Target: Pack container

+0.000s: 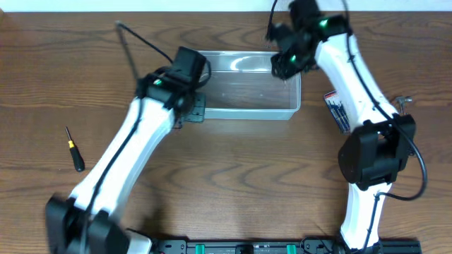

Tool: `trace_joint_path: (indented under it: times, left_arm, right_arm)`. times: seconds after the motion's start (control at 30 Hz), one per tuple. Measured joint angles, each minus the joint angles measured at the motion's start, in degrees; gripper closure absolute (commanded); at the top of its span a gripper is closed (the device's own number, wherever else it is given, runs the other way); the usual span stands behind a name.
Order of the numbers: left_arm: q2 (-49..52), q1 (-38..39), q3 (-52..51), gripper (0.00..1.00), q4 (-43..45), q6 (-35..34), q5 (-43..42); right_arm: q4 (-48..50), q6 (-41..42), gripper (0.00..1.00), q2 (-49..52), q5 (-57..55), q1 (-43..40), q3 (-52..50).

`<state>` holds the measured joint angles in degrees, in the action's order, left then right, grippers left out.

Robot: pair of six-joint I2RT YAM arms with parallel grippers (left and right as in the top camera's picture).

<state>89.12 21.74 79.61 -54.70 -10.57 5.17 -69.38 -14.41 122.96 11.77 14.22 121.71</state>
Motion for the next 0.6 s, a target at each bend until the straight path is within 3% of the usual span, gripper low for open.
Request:
trace_joint_path:
  times: [0.03,0.17,0.33,0.6]
  left_arm:
    - [-2.25,-0.17,0.02,0.02,-0.26,0.07,0.44]
    - [-11.32,-2.36,0.09,0.02,-1.97,0.11,1.55]
    - [-20.20,-8.98,0.17,0.02,-7.39,-0.37,2.36]
    - [-26.23,-15.28,0.20,0.02,-15.32,-5.14,2.80]
  right_arm:
    - [-2.47,0.11,0.01,0.00,0.02,-0.55,4.04]
    - [-10.91,-0.15,0.01,-0.17,-0.07,-2.80,17.00]
    - [-23.74,2.47,0.01,-1.29,-4.55,-7.85,25.24]
    - [-26.58,5.18,0.01,-1.95,-12.90,-20.04,19.30]
